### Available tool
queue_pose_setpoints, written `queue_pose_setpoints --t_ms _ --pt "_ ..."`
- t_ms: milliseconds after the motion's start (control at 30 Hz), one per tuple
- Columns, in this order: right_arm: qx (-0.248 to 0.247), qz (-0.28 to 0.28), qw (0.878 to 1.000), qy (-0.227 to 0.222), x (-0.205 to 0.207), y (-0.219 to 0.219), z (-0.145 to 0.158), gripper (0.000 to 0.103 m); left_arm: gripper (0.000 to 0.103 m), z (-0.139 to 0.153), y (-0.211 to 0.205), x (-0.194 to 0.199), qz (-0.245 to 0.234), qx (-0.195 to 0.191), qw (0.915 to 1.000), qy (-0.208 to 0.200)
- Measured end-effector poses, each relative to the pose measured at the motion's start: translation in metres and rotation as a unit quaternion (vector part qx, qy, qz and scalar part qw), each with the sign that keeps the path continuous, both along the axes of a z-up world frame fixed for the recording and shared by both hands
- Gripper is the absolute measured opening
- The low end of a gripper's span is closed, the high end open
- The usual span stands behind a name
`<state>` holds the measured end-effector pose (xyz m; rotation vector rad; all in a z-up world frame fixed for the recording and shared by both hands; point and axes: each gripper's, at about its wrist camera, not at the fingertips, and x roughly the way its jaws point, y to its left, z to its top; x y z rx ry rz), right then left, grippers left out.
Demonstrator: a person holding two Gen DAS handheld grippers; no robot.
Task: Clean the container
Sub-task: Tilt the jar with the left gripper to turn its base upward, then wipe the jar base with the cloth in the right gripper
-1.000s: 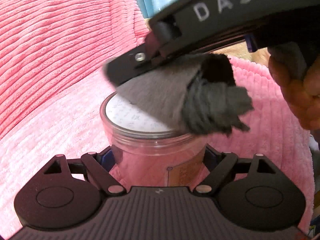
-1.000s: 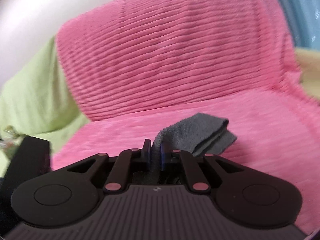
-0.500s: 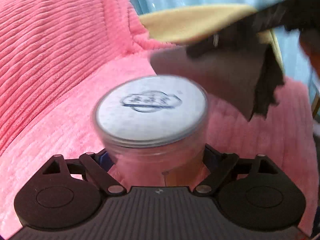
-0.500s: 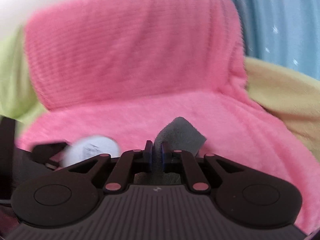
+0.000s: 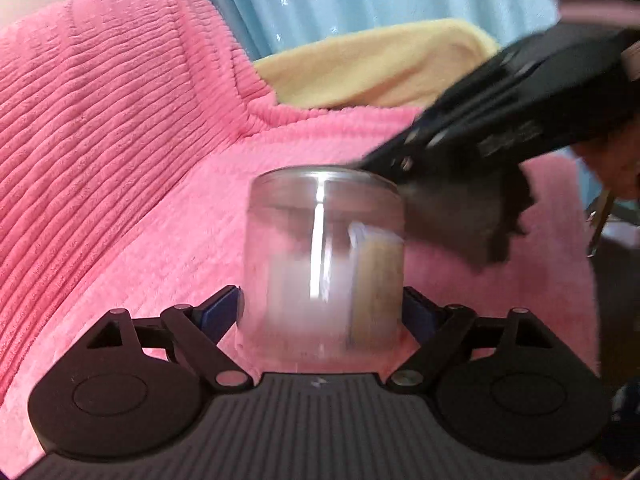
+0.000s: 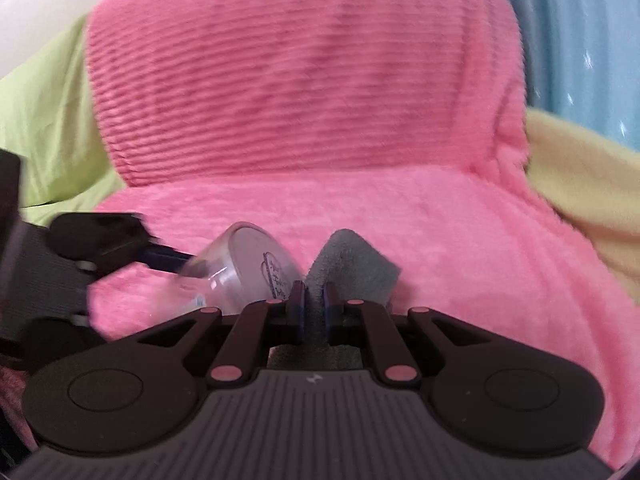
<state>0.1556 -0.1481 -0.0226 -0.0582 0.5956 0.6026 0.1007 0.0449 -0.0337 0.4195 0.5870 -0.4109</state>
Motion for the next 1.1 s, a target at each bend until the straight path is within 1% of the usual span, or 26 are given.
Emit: queue_pose_setpoints --t_ms 67,167,233,300,333,400,467,533,633,733,833,900,967,1100 --pt "0.01 -0.021 1.0 0.02 0.006 -0.004 -0.008 0.007 0.087 -0.001 -0.001 0.0 -0.003 0.007 1.0 0.007" --pt "0.049 -0.059 0.997 0.029 0.01 -0.011 -0.008 0.007 0.088 -0.007 -0.006 0.003 0.011 0.025 0.9996 0.006" --pt "0.081 -0.079 0.993 0.028 0.009 -0.021 -0.003 0.007 0.088 -0.012 -0.006 0.008 0.027 0.027 0.9991 0.017" --pt "0.113 -0.082 0.99 0.021 0.007 -0.03 0.003 0.007 0.088 -0.017 -0.004 0.013 0.039 0.028 0.9984 0.029" --pt "0.125 -0.077 0.989 0.016 0.005 -0.033 0.006 0.007 0.088 -0.018 -0.003 0.013 0.044 0.026 0.9982 0.032" --pt "0.143 -0.048 0.989 -0.004 -0.003 -0.035 0.013 0.007 0.088 -0.02 -0.001 0.014 0.048 0.022 0.9981 0.032" --pt "0.148 0.002 0.989 -0.021 -0.013 -0.032 0.018 0.007 0.087 -0.021 -0.002 0.01 0.048 0.02 0.9983 0.024" --pt "0.149 0.061 0.986 -0.03 -0.023 -0.025 0.023 0.007 0.086 -0.024 -0.005 0.003 0.043 0.03 0.9986 0.009" --pt "0.124 0.133 0.983 -0.013 -0.035 -0.008 0.019 0.007 0.086 -0.029 -0.014 -0.007 0.031 0.056 0.9978 -0.016" --pt "0.1 0.178 0.979 0.006 -0.039 0.004 0.012 0.007 0.085 -0.031 -0.017 -0.011 0.022 0.066 0.9972 -0.026" --pt "0.11 0.185 0.976 0.023 -0.034 0.006 0.006 0.007 0.085 -0.032 -0.015 -0.007 0.024 0.054 0.9981 -0.016" --pt "0.133 0.18 0.974 0.044 -0.024 0.002 0.003 0.006 0.085 -0.031 -0.012 -0.005 0.025 0.046 0.9986 -0.01" --pt "0.145 0.171 0.973 0.051 -0.016 0.0 -0.001 0.005 0.085 -0.032 -0.012 -0.004 0.026 0.045 0.9986 -0.009" --pt "0.142 0.116 0.982 0.034 -0.007 -0.004 -0.003 0.004 0.085 -0.034 -0.015 -0.004 0.022 0.052 0.9983 -0.015"
